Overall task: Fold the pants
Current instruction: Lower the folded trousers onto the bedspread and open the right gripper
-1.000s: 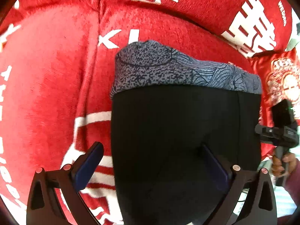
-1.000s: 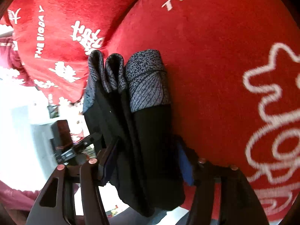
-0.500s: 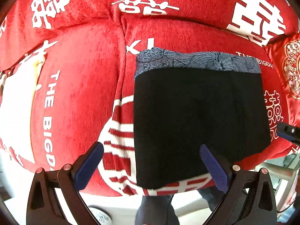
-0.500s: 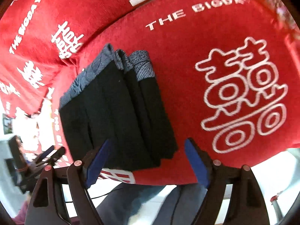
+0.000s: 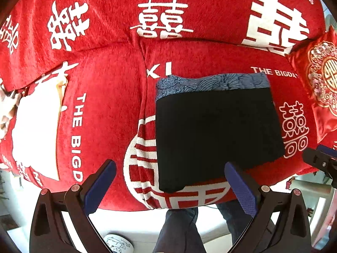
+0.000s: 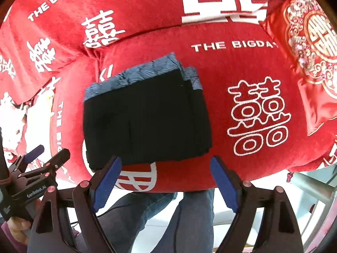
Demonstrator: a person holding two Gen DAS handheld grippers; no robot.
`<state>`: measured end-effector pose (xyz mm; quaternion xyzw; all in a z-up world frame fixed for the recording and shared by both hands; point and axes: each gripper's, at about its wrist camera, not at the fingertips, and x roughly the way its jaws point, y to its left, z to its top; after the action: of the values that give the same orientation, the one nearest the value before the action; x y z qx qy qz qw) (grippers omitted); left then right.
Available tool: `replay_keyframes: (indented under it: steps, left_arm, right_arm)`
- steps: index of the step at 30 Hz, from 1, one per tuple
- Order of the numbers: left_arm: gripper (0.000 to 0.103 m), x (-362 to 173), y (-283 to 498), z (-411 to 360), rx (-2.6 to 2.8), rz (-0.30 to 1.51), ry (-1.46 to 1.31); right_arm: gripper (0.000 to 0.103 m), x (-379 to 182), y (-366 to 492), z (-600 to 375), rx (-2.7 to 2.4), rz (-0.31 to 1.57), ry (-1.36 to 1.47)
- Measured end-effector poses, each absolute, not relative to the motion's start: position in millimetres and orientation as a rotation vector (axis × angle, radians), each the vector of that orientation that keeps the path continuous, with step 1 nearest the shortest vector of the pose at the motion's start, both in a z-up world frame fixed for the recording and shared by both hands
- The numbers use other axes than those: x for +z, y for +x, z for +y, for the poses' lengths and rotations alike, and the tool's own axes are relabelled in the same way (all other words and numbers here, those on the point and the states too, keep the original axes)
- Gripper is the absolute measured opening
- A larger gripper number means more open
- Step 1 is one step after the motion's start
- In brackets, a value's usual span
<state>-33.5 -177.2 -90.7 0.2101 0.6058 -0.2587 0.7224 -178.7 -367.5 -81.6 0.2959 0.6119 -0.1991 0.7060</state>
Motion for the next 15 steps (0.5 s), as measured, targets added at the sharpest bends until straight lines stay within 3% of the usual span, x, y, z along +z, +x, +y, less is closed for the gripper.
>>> replay_keyframes:
  steps: [15]
  left_arm:
    - [0.103,-37.4,-62.7,-174.0,-0.564,1.284,0.504]
  right_arm:
    - [0.088,-38.2,-184.3,-340.6,-0.417,1.392,0.59]
